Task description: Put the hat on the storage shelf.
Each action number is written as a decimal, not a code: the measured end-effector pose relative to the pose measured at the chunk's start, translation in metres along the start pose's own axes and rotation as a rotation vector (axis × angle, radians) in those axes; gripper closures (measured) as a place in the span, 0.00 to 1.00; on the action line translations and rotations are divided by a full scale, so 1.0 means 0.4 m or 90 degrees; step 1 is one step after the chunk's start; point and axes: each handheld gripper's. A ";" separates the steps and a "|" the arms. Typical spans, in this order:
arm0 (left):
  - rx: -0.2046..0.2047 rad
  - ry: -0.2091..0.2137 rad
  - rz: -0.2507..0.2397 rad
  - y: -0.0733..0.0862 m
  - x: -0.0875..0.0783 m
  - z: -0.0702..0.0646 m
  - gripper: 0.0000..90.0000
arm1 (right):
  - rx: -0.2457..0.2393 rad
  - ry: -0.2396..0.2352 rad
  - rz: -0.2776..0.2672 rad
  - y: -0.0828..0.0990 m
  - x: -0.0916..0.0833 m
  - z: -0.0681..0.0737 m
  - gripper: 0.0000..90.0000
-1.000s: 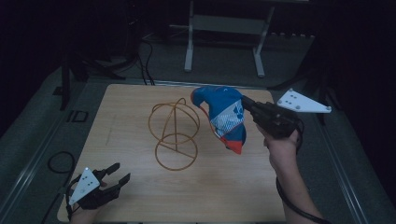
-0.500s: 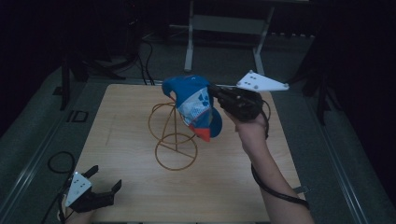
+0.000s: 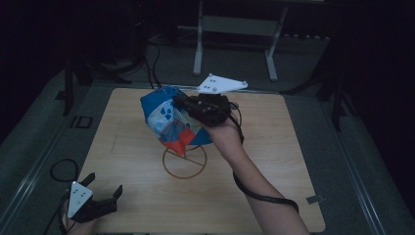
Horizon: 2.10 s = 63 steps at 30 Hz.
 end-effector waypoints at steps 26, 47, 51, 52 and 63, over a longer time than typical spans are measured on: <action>-0.007 -0.005 -0.009 0.004 -0.001 -0.006 0.01 | -0.042 -0.019 0.125 0.060 0.131 0.036 1.00; -0.019 0.004 -0.003 0.010 0.001 -0.003 0.01 | 0.023 -0.025 0.086 0.124 0.050 -0.038 0.79; -0.020 0.005 -0.003 0.011 0.000 -0.002 0.01 | 0.027 -0.029 0.080 0.135 0.038 -0.035 0.68; -0.020 0.006 -0.003 0.011 0.000 -0.001 0.01 | 0.031 -0.029 0.076 0.137 0.032 -0.034 0.65; -0.027 0.006 -0.005 0.012 -0.002 0.001 0.01 | 0.072 -0.019 0.037 0.184 -0.064 -0.067 0.43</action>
Point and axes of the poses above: each handheld gripper's, and its own axes: x roughly forward along the jaws, y roughly out of its underside, z roughly to its left, and after that the axes turned 6 degrees about z, right-handed
